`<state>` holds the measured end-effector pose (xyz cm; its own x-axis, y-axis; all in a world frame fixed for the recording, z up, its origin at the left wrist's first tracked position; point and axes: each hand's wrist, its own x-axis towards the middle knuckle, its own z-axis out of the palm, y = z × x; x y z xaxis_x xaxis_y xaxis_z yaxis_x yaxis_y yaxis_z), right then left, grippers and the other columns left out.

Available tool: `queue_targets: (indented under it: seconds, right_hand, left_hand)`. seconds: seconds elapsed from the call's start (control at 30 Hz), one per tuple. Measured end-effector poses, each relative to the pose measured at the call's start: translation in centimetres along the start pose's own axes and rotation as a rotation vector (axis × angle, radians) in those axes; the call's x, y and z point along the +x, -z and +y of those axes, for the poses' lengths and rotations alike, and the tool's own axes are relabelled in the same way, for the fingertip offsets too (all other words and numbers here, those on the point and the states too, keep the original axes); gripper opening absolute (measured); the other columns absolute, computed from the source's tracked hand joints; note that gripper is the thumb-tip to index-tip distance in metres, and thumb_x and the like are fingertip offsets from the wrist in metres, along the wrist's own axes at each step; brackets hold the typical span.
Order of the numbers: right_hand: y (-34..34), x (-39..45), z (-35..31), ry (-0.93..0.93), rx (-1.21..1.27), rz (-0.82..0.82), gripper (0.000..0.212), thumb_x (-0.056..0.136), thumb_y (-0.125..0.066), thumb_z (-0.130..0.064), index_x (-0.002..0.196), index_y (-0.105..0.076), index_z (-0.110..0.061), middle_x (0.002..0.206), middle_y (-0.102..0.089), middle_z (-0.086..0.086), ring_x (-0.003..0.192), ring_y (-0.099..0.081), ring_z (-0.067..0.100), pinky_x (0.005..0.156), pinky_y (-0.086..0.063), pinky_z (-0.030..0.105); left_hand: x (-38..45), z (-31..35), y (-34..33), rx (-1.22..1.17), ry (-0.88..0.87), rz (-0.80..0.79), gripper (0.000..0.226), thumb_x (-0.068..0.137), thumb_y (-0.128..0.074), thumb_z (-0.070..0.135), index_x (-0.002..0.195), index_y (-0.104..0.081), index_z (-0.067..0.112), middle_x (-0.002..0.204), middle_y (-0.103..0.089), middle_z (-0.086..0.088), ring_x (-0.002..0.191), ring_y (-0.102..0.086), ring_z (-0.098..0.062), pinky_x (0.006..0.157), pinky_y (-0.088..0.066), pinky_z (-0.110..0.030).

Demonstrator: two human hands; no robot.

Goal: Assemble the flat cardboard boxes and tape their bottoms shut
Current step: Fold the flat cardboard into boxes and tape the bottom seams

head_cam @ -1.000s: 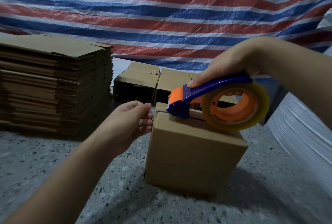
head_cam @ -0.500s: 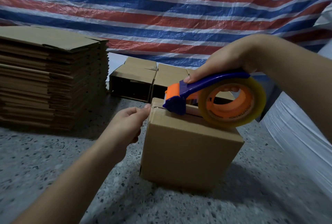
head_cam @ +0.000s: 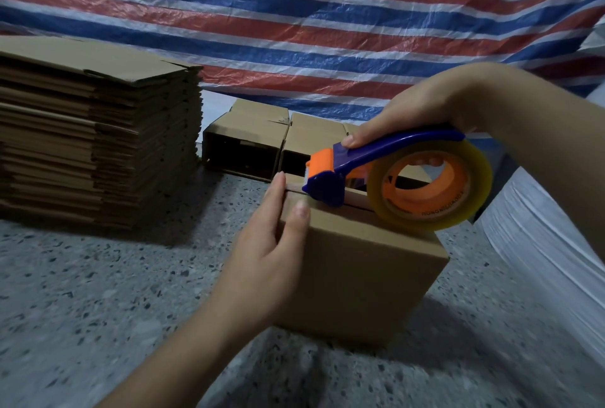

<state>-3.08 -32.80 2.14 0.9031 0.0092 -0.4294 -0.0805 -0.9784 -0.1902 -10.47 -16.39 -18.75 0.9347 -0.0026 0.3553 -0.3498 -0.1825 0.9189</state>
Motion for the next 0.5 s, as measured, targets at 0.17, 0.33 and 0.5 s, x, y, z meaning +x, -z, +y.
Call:
queue_targets:
  seconds: [0.17, 0.33, 0.5]
  right_hand:
    - [0.1, 0.2, 0.2, -0.007, 0.017, -0.009, 0.073, 0.052, -0.073, -0.067, 0.101, -0.071, -0.013, 0.075, -0.075, 0.005, 0.054, -0.068, 0.012, 0.045, -0.05, 0.023]
    - [0.1, 0.1, 0.2, -0.012, 0.008, -0.02, 0.073, 0.054, -0.072, -0.068, 0.101, -0.071, -0.012, 0.074, -0.075, 0.006, 0.053, -0.068, 0.012, 0.045, -0.05, 0.022]
    - [-0.1, -0.2, 0.0, -0.01, -0.003, -0.008, 0.076, 0.048, -0.074, -0.07, 0.099, -0.073, -0.014, 0.077, -0.076, 0.006, 0.056, -0.069, 0.012, 0.047, -0.051, 0.023]
  left_hand:
    - [-0.4, 0.2, 0.0, -0.02, -0.005, 0.036, 0.076, 0.08, -0.034, 0.07, 0.151, -0.027, 0.044, 0.142, -0.03, 0.037, 0.113, -0.028, 0.035, 0.09, -0.026, -0.002]
    - [-1.0, 0.6, -0.1, 0.089, 0.019, 0.047, 0.076, 0.082, -0.029, 0.069, 0.153, -0.022, 0.041, 0.151, -0.032, 0.023, 0.133, -0.032, 0.005, 0.106, -0.029, -0.023]
    - [-0.4, 1.5, 0.8, 0.46, -0.041, -0.022, 0.063, 0.097, -0.026, 0.06, 0.155, -0.008, 0.043, 0.152, -0.04, 0.013, 0.133, -0.041, -0.008, 0.094, -0.034, -0.025]
